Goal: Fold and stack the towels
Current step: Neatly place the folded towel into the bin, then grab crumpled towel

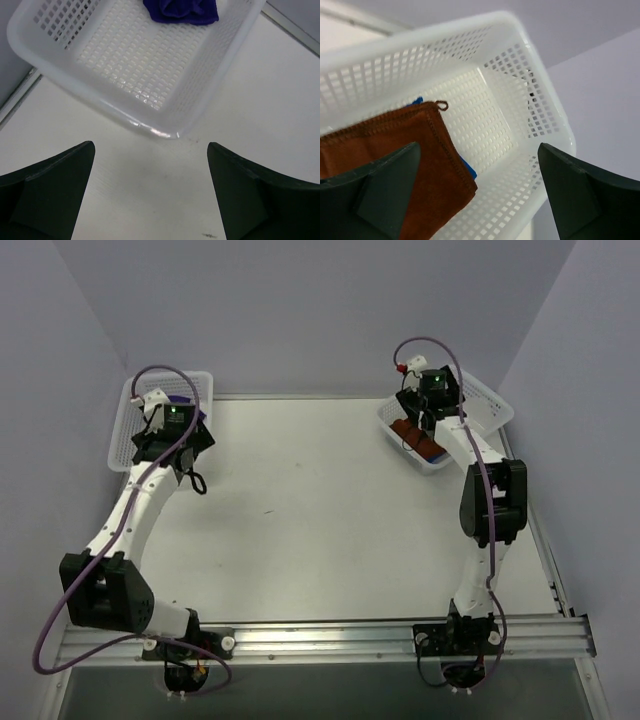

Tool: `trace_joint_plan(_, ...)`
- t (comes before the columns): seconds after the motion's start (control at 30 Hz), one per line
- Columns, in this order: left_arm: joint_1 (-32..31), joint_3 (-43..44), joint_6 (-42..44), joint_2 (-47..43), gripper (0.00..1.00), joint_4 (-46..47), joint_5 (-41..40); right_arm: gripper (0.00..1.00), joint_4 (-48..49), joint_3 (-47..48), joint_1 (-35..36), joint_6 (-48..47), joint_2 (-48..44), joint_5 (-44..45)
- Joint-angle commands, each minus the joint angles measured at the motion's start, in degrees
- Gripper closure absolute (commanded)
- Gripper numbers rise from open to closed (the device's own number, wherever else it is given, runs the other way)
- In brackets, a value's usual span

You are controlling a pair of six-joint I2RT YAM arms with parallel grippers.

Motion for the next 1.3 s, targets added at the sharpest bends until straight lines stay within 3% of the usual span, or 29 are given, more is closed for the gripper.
trace_joint_plan(0.0, 4.7, 7.4, 4.5, 5.4, 0.06, 3.3, 6.4, 0.00, 7.3, -3.6, -0.2, 17.6, -12.1, 3.4)
trace_joint_plan(0.17, 12.1, 19.7, 8.4, 19.9, 0.06, 3.8, 16.4, 0.00, 9.2, -12.3, 0.1, 28.3, -22.0, 0.5)
trace_joint_plan(0.33, 16.9, 38.7, 11.4, 34.5, 0.06, 0.5, 26.3, 0.00, 5.4, -16.0, 0.9, 29.7, -26.6, 1.0)
trace_joint_plan(0.67, 18.9, 73.4, 14.9, 63.0, 0.06, -9.0, 26.0, 0.00, 2.1, -18.3, 2.5, 29.3, -27.4, 4.7)
trace_joint_plan(0.77, 19.1, 77.8, 15.5, 67.4, 0.06, -10.5, 24.9, 0.00, 1.4, -18.0, 2.8, 29.5, -26.6, 5.8)
trace_joint_plan(0.97, 19.7, 77.3, 14.3, 70.4, 0.06, -7.5, 23.1, 0.00, 0.0, -18.0, 3.0, 29.4, -27.2, 7.4)
trace_joint_plan(1.03, 19.7, 77.4, 14.3, 71.2, 0.00, -7.2, 23.1, 0.00, 0.0, -18.7, 3.0, 29.4, -28.1, 7.7)
trace_joint_plan(1.1, 19.7, 77.6, 14.6, 71.7, 0.32, -6.8, 23.2, 0.00, 0.0, -19.1, 2.9, 29.4, -29.2, 8.1)
trace_joint_plan(1.2, 19.7, 79.6, 15.1, 72.6, 0.97, -8.9, 22.7, 0.00, -0.2, -19.7, 3.0, 29.6, -30.0, 8.5)
trace_joint_plan(1.27, 19.6, 80.5, 16.8, 71.2, 0.98, -8.4, 22.8, 0.00, -1.4, -19.6, 2.9, 29.5, -30.5, 8.7)
